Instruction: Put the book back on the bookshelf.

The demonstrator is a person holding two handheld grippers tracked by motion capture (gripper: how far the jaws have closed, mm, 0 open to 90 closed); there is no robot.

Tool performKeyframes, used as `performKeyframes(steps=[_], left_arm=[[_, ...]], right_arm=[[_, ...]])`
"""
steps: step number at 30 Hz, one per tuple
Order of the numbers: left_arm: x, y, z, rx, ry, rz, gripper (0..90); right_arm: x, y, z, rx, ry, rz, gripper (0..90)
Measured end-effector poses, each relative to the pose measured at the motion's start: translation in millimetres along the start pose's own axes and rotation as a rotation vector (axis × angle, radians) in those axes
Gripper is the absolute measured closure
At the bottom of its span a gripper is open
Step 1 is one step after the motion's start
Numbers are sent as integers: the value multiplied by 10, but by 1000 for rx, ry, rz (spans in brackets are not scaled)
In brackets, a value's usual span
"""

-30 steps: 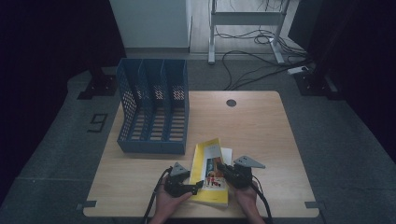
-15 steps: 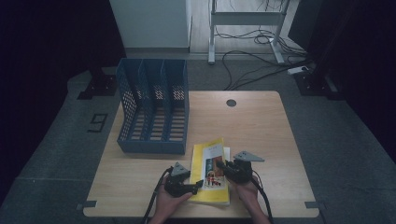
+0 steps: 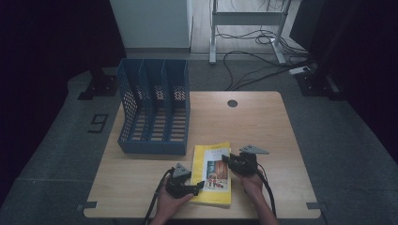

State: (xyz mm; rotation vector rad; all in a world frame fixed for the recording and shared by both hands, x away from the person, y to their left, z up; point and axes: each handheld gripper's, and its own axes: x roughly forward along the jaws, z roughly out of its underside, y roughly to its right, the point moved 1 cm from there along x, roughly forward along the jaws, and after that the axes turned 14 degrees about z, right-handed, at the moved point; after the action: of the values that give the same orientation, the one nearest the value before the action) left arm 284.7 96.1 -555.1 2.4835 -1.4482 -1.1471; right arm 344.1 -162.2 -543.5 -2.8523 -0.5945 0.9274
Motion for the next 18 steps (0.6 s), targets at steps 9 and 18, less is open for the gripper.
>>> performKeyframes(steps=[9, 18], left_arm=[[2, -2, -2, 0, 0, 0, 286], [2, -1, -2, -1, 0, -1, 286]], right_arm=[[45, -5, 28, 14, 6, -9, 747], [51, -50, 43, 31, 7, -37, 756]])
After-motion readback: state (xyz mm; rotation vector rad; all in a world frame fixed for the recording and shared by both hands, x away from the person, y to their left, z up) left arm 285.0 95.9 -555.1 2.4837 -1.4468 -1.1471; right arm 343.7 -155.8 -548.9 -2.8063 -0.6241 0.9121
